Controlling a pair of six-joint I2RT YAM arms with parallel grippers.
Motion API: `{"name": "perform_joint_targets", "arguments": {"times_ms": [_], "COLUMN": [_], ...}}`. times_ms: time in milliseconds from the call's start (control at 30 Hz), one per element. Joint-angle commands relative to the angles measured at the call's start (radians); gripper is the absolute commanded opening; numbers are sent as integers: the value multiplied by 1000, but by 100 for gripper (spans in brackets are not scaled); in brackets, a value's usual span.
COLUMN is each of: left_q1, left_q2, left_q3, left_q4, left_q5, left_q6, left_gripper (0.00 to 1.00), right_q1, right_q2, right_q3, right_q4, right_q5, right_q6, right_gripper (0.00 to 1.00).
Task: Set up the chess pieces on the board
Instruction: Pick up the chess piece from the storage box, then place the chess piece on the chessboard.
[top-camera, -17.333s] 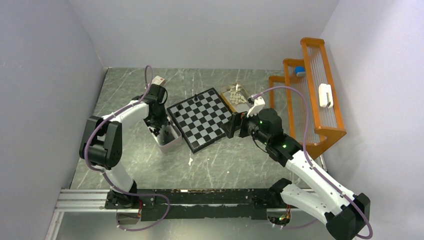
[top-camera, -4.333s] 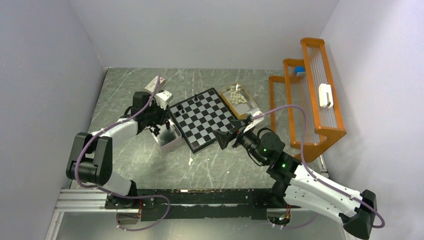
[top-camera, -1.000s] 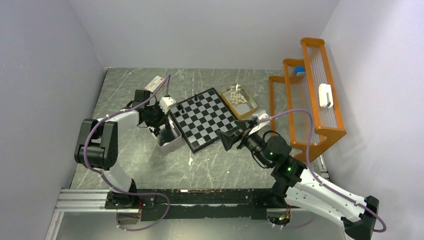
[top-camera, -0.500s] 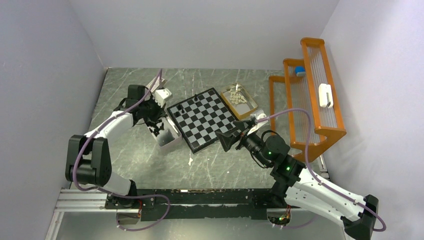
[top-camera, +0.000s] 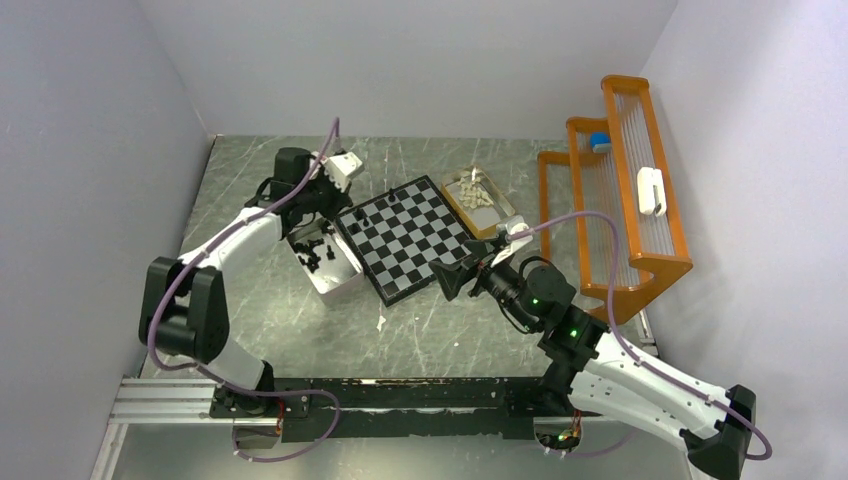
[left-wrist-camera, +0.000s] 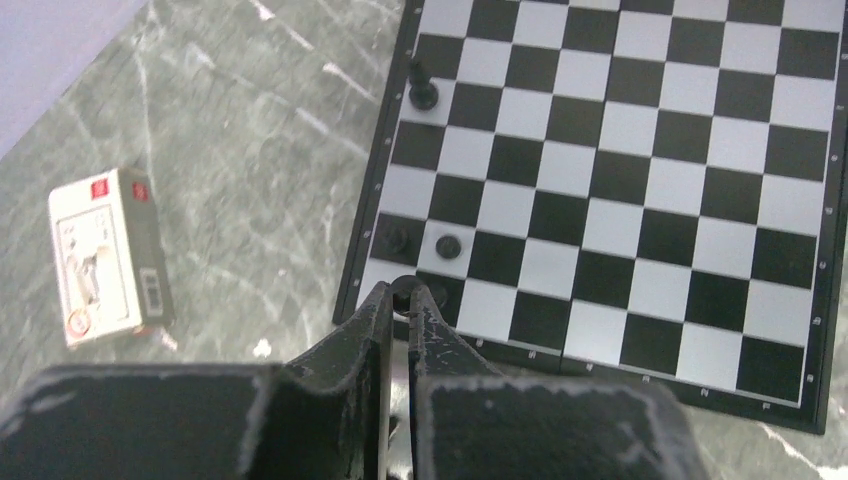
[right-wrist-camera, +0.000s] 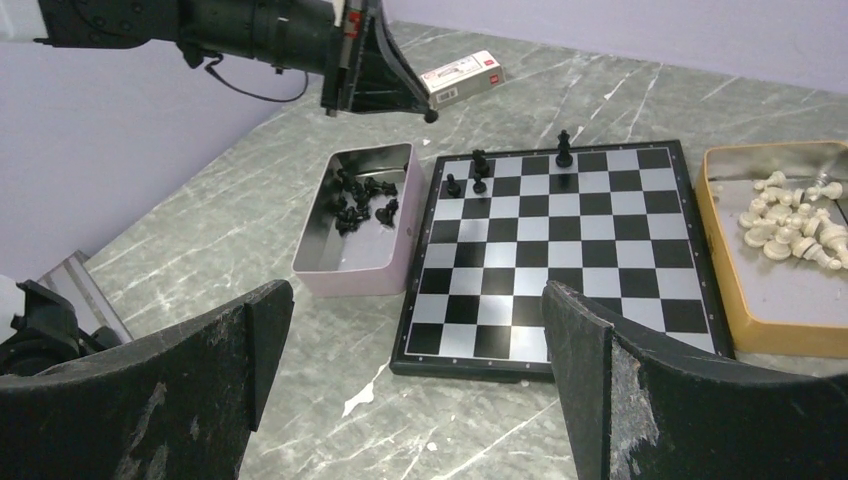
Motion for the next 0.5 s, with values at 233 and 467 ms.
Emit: {"name": "perform_joint_targets", "arguments": {"times_ms": [233, 467], "left_q1": [-147, -169], "left_q2": [205, 293], "left_q3": [157, 194], "left_q4": [72, 48], "left_q5": [-54, -65], "left_q6": [-21, 18], "left_gripper": [5, 5], "right_q1": [-3, -3], "right_q2": [5, 6], "right_q3": [35, 31], "right_q4": [-23, -26], "right_q5": [35, 39], "right_q6": [34, 45], "right_gripper": [100, 100]}}
